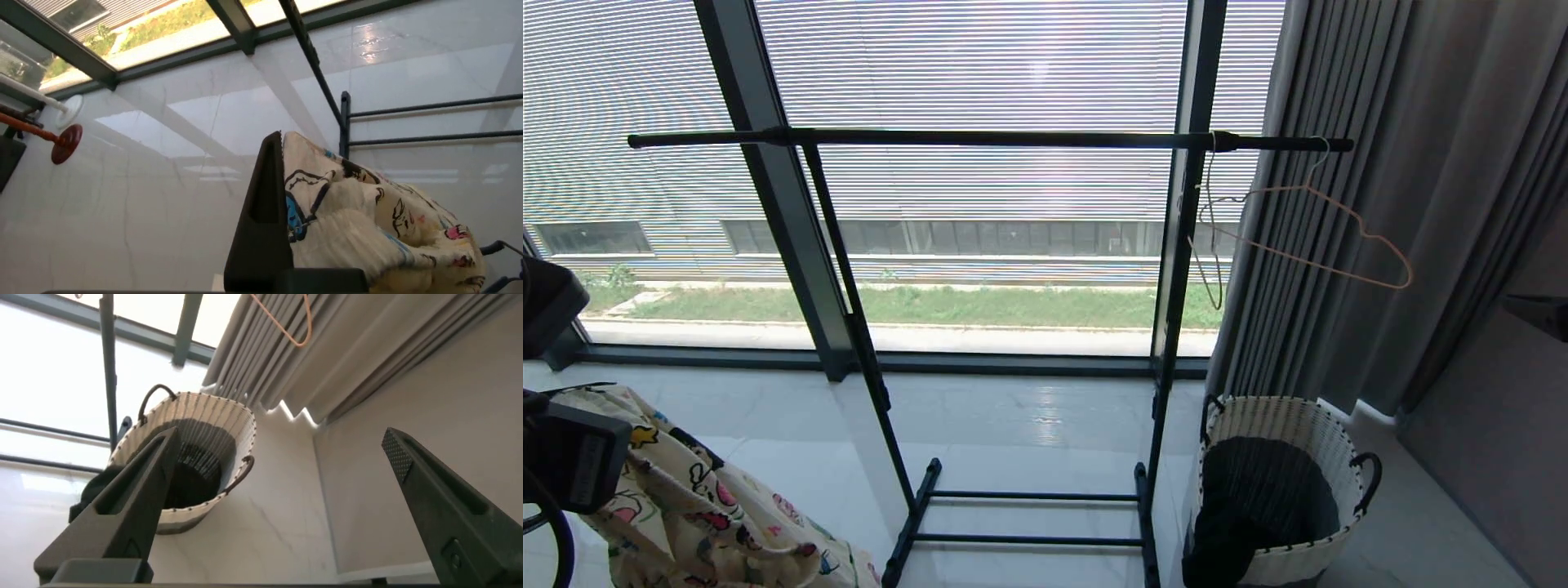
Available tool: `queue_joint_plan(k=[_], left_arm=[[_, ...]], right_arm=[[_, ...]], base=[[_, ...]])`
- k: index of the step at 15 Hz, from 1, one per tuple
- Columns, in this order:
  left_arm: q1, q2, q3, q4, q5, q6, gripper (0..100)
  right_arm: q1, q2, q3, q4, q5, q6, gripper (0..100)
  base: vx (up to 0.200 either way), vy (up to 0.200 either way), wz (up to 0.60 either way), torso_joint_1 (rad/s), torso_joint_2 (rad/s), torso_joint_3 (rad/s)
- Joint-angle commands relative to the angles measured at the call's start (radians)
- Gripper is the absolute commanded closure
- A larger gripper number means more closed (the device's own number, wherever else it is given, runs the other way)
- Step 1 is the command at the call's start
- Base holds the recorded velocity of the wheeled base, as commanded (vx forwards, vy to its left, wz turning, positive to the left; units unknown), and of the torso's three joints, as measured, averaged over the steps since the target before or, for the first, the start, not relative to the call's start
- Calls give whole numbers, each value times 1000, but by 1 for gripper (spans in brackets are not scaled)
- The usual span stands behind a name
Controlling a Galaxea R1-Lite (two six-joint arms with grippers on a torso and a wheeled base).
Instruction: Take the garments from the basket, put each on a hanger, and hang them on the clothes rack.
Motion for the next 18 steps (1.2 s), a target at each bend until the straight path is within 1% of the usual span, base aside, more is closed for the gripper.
queue_joint_plan(k=[1, 5, 6, 9, 15, 18], left_arm=[[5, 3, 0, 1, 0, 0, 100], [3, 1, 2, 1, 0, 17, 100], [3, -2, 0, 1, 0, 24, 100], [3, -22, 5, 1, -1, 29, 100], [5, -32, 5, 1, -1, 27, 100], [40, -37, 3, 1, -3, 27, 100]], right_arm=[[0, 1, 5, 0, 11, 0, 0], [0, -18, 39, -17, 28, 2, 0], [0, -28, 57, -47, 45, 0, 0], [0, -44, 76, -61, 56, -4, 0], [2, -47, 76, -61, 59, -7, 0], [2, -41, 76, -63, 88, -10, 0]], base=[[0, 0, 0, 110, -222, -124], [0, 0, 0, 24, -48, -28], [200, 0, 0, 7, -12, -2], [200, -200, 0, 1, -12, 2], [0, -200, 0, 6, 5, -2], [0, -200, 0, 2, 4, 5]])
